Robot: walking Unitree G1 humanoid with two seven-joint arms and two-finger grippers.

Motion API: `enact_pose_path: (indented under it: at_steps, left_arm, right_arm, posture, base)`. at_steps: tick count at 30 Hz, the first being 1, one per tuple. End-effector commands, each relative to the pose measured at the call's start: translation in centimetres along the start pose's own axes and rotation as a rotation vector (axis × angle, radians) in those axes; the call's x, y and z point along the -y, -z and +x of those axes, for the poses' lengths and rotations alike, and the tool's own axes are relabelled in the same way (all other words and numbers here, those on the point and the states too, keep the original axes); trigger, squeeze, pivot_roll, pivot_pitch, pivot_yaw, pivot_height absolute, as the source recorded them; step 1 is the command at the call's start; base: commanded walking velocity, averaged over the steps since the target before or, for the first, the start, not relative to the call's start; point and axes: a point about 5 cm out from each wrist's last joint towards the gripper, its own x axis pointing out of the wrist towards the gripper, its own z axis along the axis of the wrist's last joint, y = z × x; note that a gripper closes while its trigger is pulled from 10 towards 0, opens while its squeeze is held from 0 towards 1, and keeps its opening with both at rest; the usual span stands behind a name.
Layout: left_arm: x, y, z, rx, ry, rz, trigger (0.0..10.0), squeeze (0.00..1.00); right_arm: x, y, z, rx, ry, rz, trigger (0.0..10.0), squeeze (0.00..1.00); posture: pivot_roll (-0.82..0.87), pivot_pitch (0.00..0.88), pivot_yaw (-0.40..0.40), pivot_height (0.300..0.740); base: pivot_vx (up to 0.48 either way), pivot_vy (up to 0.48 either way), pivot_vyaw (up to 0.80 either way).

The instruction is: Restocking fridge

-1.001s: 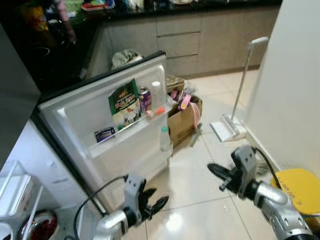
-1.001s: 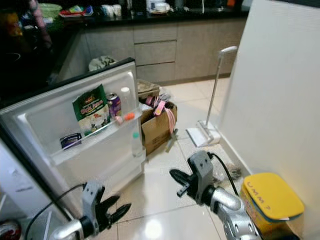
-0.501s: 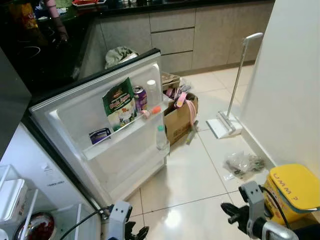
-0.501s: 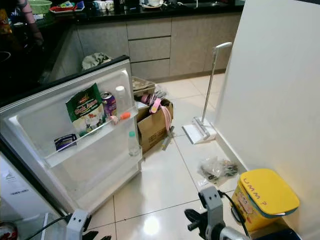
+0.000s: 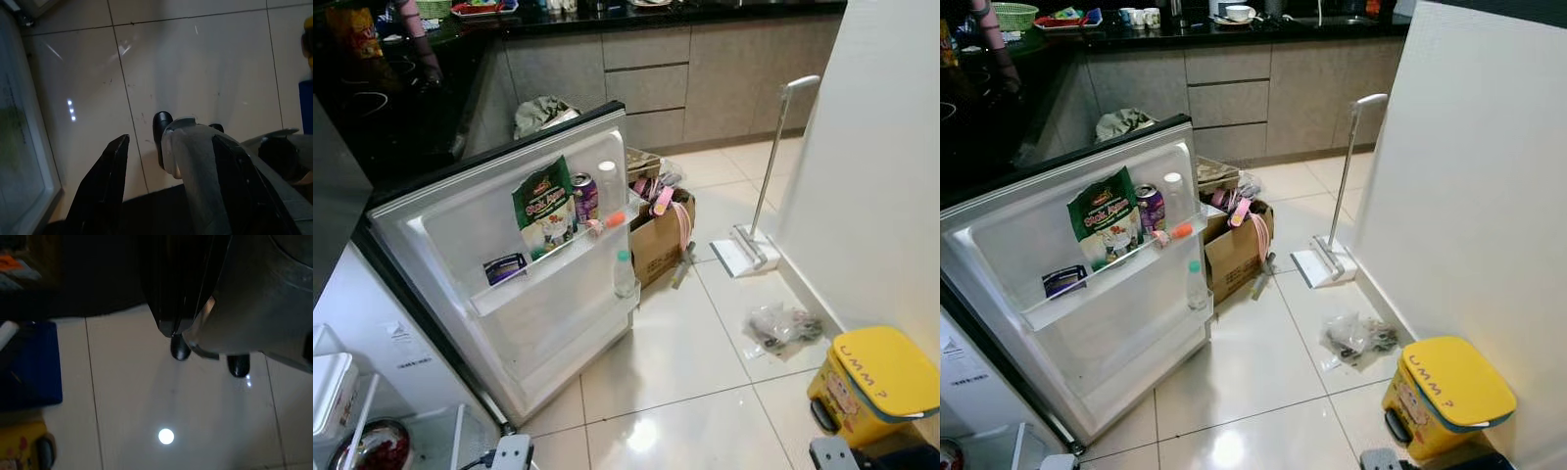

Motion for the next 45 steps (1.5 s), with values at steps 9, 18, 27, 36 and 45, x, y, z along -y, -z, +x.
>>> enact_pose_path:
  at_steps: [9,18,27,36,45]
  left_arm:
    - [0.9,-0.6,0.7,0.006,-0.007,-0.044,10.0,0.0]
    - [0.5,-0.2,0.5,-0.007,-0.015,-0.051,10.0,0.0]
    - [0.4,0.1,0.4,-0.018,-0.02,-0.051,10.0,0.0]
    - [0.7,0.1,0.5,-0.02,-0.012,-0.045,10.0,0.0]
    - [0.8,0.1,0.5,-0.021,-0.01,-0.047,10.0,0.0]
  right_arm:
    - [0.5,-1.0,0.2,0.051,0.114,-0.056,10.0,0.0]
    - [-0.8,-0.3,0.3,0.027,-0.046,0.106,10.0,0.0]
    - [-0.4,0.2,0.0,0.014,-0.054,0.109,10.0,0.0]
    - [0.0,0.3,-0.1,0.013,-0.065,0.11,10.0,0.0]
    - [-0.1,0.3,-0.1,0.019,-0.073,0.108,10.0,0.0]
  posture:
    - [-0.06,0.0,-0.003,0.74]
    - [-0.05,0.0,-0.005,0.74]
    - [-0.04,0.0,-0.011,0.74]
    - [-0.04,0.0,-0.015,0.74]
    - [-0.05,0.0,-0.011,0.74]
  base:
    - [0.0,-0.381,0.0]
    - [0.0,-0.439,0.05]
    - [0.0,-0.437,0.7]
    - [0.0,-0.437,0.69]
    - [0.0,-0.437,0.69]
